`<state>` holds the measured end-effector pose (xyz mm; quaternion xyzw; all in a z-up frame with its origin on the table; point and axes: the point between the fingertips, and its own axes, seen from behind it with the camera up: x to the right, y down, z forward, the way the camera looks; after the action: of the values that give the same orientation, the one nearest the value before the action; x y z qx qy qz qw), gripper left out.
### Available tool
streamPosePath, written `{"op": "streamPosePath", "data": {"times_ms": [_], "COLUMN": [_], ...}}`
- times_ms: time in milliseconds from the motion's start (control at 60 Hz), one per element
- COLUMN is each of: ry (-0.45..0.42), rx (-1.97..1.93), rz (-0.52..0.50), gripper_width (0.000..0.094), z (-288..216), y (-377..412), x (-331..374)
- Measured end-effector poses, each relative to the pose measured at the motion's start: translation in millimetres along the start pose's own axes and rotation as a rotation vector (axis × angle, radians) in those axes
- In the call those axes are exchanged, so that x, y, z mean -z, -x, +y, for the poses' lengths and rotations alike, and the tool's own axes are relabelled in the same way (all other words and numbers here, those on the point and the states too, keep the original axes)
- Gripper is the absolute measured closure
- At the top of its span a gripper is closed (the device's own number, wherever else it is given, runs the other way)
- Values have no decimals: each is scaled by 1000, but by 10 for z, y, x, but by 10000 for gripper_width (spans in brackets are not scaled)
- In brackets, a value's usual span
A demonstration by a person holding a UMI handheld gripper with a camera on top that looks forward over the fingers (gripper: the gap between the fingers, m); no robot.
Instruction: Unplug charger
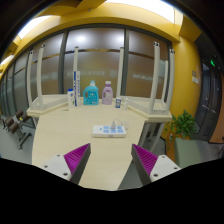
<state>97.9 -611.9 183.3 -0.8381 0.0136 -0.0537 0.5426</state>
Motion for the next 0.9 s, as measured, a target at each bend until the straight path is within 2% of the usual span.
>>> {"op": "streamPosePath", "data": {"times_ms": [117,283,667,800,900], "ry": [66,129,129,189,198], "rx": [-8,-7,10,-19,-49], "rz": [11,1,-63,-133,-154], "gripper_width": [89,92,90,163,189], "z": [210,417,7,74,46], "y": [-72,-200,-110,49,76], "x": [-37,-480,-2640,-3215,-3469]}}
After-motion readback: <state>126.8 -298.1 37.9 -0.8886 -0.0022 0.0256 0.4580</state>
